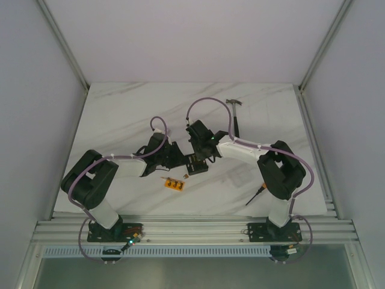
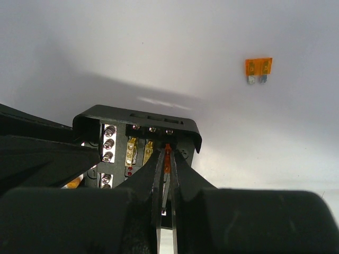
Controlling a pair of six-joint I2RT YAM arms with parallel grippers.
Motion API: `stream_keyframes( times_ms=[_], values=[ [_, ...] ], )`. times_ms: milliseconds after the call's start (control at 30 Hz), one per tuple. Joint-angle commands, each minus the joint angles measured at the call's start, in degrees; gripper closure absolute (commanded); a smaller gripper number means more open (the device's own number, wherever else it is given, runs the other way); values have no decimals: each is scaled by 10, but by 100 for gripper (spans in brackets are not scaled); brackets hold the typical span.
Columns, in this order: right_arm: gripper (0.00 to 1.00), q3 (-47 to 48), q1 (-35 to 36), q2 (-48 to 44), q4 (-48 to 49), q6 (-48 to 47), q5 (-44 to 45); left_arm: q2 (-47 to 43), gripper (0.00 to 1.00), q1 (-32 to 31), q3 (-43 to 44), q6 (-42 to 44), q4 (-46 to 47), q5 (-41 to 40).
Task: Snap on the fuse box
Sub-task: Install the fuse at the fuse box base.
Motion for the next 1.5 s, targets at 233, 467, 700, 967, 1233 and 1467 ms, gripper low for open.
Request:
stream_keyframes(
  times_ms=[233,467,700,967,1233,1467],
  values=[
    [100,-49,8,133,-116,-22,-6,18,66,1,-5,1,-32,-18],
    [95,-27,8,87,-110,-20,-19,14,66,0,-3,1,-32,-14],
    [83,56,8,30,-108,-3,-18,13,66,0,-3,1,-33,-10],
    [72,103,8,10,-122,11,-9,13,66,0,-5,0,-32,-9],
    [75,110,6,25,-130,23,-1,14,66,-1,-6,1,-32,-10],
    [80,114,3,39,-147,26,-8,13,66,-2,-5,0,-32,-9]
  ],
)
